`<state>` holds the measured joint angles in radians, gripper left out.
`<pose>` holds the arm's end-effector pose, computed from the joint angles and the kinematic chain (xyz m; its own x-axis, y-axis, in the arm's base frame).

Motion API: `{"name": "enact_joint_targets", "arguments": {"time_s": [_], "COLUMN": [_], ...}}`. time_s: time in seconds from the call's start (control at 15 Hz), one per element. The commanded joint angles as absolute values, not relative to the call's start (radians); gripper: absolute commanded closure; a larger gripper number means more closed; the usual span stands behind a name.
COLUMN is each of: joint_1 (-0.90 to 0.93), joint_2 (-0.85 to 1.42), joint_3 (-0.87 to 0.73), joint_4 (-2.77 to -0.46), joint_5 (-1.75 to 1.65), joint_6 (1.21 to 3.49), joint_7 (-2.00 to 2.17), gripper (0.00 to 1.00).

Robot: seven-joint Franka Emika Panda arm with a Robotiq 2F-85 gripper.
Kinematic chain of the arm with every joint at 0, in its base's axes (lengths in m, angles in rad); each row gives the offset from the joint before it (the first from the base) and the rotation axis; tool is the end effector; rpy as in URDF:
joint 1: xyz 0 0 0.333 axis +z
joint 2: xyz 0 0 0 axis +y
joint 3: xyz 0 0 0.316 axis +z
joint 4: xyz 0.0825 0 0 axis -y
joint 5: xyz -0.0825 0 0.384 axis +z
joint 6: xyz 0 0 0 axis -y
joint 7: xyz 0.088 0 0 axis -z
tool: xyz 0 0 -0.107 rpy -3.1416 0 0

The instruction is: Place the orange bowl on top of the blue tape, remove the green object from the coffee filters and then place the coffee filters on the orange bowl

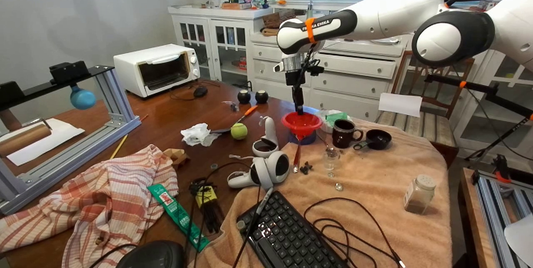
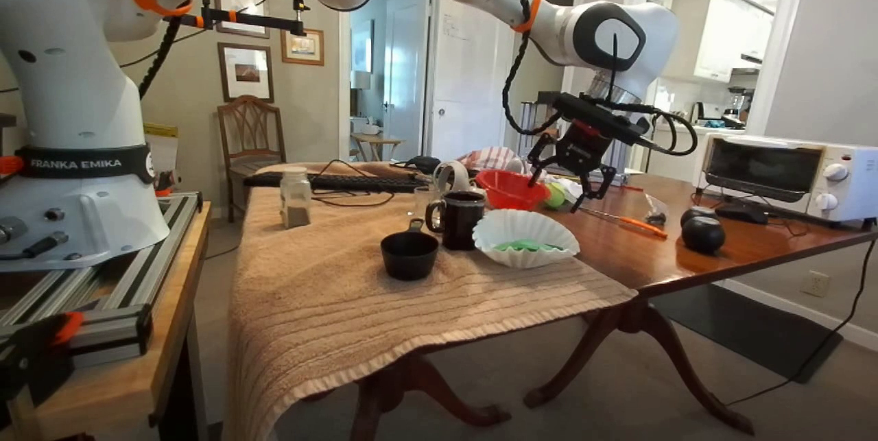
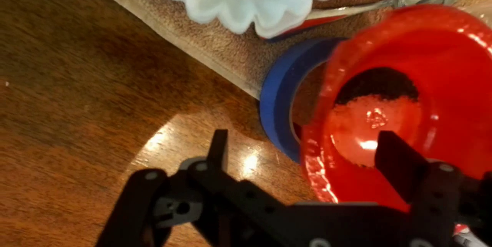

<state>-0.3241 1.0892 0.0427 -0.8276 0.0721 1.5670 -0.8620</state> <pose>0.7226 -0.2145 0.2239 0.8299 0.5394 -0.1426 0.4745 -0.8167 -0.3283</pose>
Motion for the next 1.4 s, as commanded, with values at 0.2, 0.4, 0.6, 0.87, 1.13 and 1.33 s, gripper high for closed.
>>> {"name": "enact_joint_targets", "arguments": {"time_s": [0.2,0.4,0.6,0.87,1.13,1.33], "joint_1": [-0.325,-0.321,-0.294,-0.26,-0.235,-0.234], "joint_2": [1.104,1.096,1.033,0.926,0.792,0.846], "joint_3": [0.04,0.041,0.023,0.002,0.006,0.009], "joint_4": [-0.8,-0.809,-0.881,-0.992,-1.166,-1.062], "joint_5": [0.079,0.077,0.063,0.07,0.104,0.093], "joint_6": [1.535,1.53,1.57,1.615,1.664,1.619], "joint_7": [-0.793,-0.778,-0.683,-0.457,-0.219,-0.244], "gripper": [0.0,0.0,0.0,0.0,0.0,0.0]}}
